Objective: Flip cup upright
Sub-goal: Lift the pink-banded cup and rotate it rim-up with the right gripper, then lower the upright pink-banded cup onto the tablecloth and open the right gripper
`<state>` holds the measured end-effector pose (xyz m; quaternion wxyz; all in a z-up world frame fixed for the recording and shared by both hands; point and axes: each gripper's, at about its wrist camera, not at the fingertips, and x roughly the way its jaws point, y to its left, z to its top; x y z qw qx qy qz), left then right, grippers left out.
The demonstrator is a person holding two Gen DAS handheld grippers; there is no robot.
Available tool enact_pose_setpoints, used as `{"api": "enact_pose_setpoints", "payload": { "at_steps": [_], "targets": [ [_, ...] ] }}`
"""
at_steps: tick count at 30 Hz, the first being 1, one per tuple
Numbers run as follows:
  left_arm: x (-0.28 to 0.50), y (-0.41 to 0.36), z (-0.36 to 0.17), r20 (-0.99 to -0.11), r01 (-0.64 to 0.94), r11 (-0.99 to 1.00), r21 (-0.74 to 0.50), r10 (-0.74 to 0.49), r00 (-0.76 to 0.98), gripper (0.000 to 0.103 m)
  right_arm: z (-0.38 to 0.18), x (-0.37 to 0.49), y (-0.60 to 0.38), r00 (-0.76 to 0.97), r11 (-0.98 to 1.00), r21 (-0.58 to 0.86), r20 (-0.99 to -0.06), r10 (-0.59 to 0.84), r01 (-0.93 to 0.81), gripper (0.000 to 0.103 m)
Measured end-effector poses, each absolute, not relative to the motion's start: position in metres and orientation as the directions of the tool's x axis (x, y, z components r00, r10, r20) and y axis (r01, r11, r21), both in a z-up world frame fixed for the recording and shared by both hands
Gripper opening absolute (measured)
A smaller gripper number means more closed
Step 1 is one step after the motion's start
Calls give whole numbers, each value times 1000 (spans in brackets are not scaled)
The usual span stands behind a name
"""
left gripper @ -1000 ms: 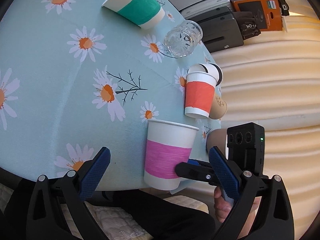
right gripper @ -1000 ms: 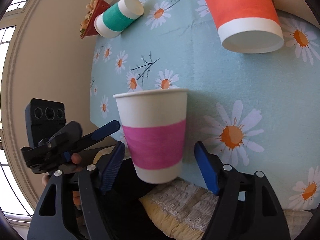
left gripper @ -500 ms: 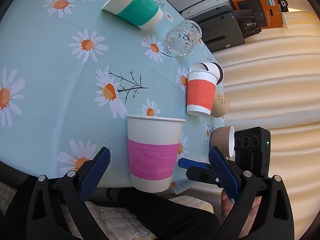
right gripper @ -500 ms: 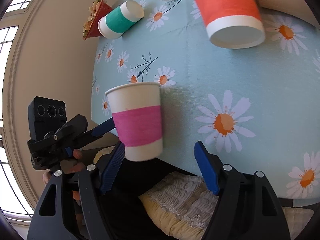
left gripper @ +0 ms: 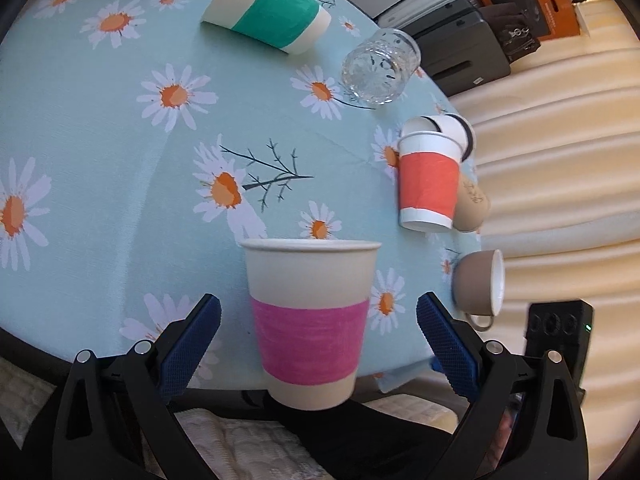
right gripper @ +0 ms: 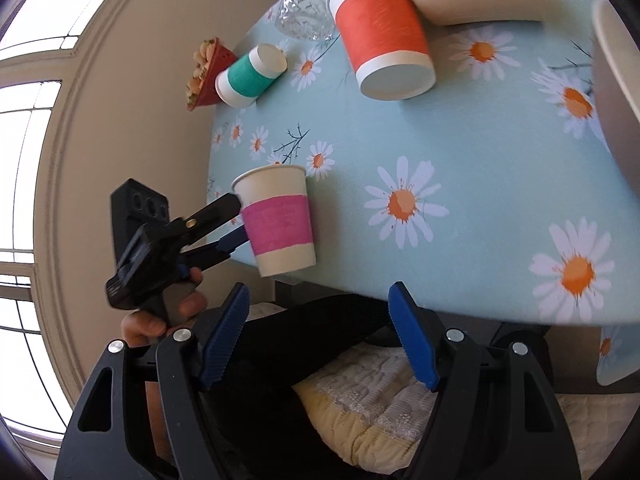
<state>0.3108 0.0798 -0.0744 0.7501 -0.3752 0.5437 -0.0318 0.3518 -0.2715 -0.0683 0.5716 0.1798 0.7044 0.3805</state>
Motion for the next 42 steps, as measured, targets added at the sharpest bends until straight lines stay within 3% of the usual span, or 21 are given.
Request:
{"api": "enact_pose_setpoints", "payload": {
  "at_steps": [3,5,13,19,30,38,42],
  "targets": [
    [315,75,-76,-815,-362,741,-565,-435,383,95,-64,345,-280,-271,617,768,-638,720,-171,72],
    [317,71,-76,-823,-353,755,-552,-428,373,85,-62,342,-282,-265,599,782,-622,737,-169,72],
    [326,54,-77,-855,-333,800,-499,-393,338,64,-71,328,-292,-245,539,829,-558,793,-146,72],
    [331,44,-76,-870,-326,820,-471,-371,325,64,-92,318,-299,-233,478,876,-480,846,-67,72],
    [324,32,-47,-845,-241,863,-444,-314,433,64,-55,302,-303,-111,463,858,-494,862,-223,72],
    [291,18,-23,-750,-163,919,-359,-180,636,64,-21,282,-303,25,514,758,-552,833,-400,72],
    [277,14,-20,-681,-166,936,-310,-97,726,64,-17,278,-310,61,507,749,-535,842,-426,72]
  ]
}}
